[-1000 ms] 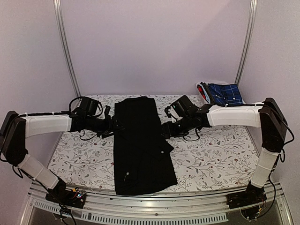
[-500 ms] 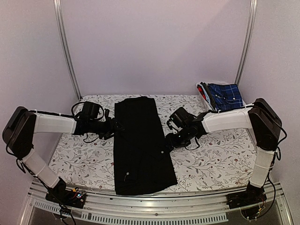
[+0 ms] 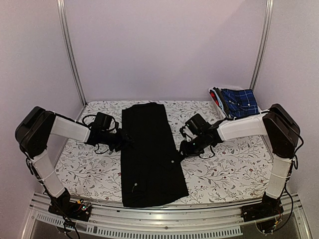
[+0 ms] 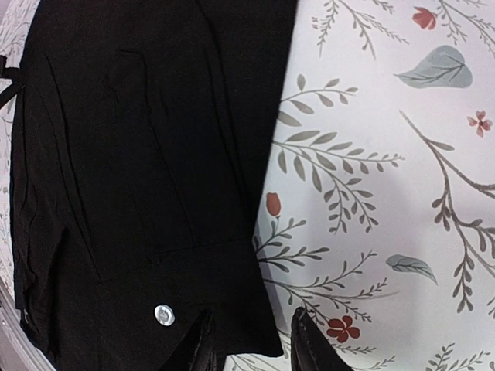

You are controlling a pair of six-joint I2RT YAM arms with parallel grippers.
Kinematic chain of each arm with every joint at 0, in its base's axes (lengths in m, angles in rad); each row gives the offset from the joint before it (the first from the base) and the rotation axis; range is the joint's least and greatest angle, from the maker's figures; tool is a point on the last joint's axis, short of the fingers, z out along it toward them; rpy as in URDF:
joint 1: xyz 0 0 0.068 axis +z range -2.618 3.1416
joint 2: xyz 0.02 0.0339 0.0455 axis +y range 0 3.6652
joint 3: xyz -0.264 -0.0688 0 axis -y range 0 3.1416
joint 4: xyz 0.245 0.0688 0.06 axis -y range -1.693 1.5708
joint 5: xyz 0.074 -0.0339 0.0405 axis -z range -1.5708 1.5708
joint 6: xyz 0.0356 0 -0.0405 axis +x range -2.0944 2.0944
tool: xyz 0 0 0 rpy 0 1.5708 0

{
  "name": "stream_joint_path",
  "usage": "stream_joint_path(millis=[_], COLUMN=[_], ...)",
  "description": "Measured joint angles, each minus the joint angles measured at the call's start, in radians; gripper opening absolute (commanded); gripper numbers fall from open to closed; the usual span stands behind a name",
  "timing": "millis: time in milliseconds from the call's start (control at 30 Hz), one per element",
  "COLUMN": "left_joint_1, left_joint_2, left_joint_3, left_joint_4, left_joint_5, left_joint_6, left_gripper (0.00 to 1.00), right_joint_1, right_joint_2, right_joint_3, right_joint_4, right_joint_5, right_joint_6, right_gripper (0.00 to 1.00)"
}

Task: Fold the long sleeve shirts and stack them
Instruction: Fold the 1/3-folded shirt at the center of the board.

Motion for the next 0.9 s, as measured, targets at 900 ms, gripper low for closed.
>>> stream_joint_path(millis=[900], left_joint_1=[-0.001], left_joint_2=[0.076], left_joint_3=[0.063], left_joint_4=[0.026], left_joint_5=[-0.019], left_joint_6=[-0.037], left_gripper=[0.08], right_joint_1=[0.000], right_joint_2=[0.012], right_joint_3=[0.000], right_joint_4=[-0.022], right_joint_5=[-0.029], right_joint_6=[0.007], right_gripper=[0.31])
